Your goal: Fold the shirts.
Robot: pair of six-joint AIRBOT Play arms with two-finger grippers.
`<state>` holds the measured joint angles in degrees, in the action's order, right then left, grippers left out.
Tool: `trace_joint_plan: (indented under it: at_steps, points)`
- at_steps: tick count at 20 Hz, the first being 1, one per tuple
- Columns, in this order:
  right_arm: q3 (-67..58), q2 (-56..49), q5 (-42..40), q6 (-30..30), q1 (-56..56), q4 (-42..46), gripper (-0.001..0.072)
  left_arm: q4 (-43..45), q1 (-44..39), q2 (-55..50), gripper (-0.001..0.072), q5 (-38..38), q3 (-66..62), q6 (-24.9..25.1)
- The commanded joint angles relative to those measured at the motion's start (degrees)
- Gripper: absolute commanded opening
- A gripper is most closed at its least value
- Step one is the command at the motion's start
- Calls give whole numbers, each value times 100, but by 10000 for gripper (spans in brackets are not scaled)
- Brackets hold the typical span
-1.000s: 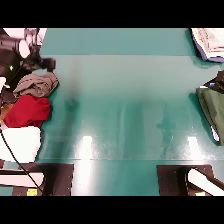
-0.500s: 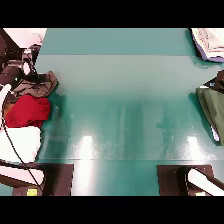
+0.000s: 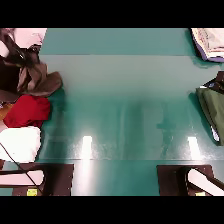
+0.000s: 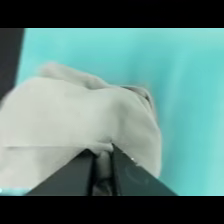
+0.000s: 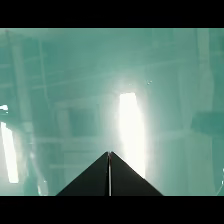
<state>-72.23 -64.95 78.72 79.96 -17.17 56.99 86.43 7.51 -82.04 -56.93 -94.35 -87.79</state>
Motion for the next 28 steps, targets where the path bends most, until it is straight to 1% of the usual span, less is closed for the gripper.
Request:
trace_joint_plan:
  at_steps: [1, 2, 3, 5, 6, 8, 9, 13, 16, 17, 18, 19, 20, 22, 23, 24, 25, 26, 28]
  points:
    - [2, 2, 42, 0, 7, -2, 26, -2332, -46, 782, 25, -1091, -994, 1130]
    - [2, 2, 61, 0, 4, -4, 26, -2717, -164, 949, 25, -1408, -1252, 1281]
    - [2, 2, 76, -2, 4, -7, 26, -2929, -393, 1128, 25, -1670, -1475, 1331]
    - [2, 2, 131, -2, 4, -7, 26, -2979, -1108, 1421, 25, -1757, -1735, 1384]
    - [2, 2, 138, -2, 4, -7, 26, -2992, -1534, 1493, 25, -1770, -1825, 1499]
    - [2, 2, 142, -2, 4, -7, 26, -2988, -2345, 1521, 25, -1786, -1871, 1545]
    - [2, 2, 144, -2, 4, -9, 26, -2979, -2697, 1469, 25, -1801, -1853, 1635]
    - [2, 2, 131, -2, 4, -39, 26, -2973, -3764, 852, 26, -1808, -1639, 1641]
    - [2, 2, 122, -2, 4, -37, 26, -2964, -4098, 92, 27, -1685, -1366, 1786]
    - [0, 2, 120, -2, 4, -37, 26, -2905, -4079, -120, 151, -1657, -1322, 1773]
    - [2, 2, 129, -2, 4, -35, 26, -2684, -3993, -280, 498, -1659, -1320, 1716]
    - [2, 2, 144, -2, 4, -37, 26, -2430, -3853, -332, 664, -1685, -1320, 1486]
    - [2, 2, 149, -4, 4, -42, 26, -2238, -3635, -308, 669, -1768, -1320, 1298]
    - [2, 2, 146, -4, 7, -48, 27, -2232, -3095, -181, 668, -2131, -1318, 1174]
    - [2, 2, 146, -7, 4, -48, 32, -2256, -2872, -111, 668, -2299, -1261, 957]
    - [2, 2, 164, -7, 4, -48, 108, -2337, -2728, -24, 668, -2387, -1034, 852]
    - [2, 2, 177, -7, 7, -48, 275, -2450, -2684, 83, 668, -2387, -673, 850]
    - [2, 2, 179, -7, 9, -48, 371, -2621, -2688, 179, 669, -2378, -157, 874]
    - [2, 2, 186, -7, 15, -48, 370, -3038, -2865, 260, 669, -2312, 951, 916]
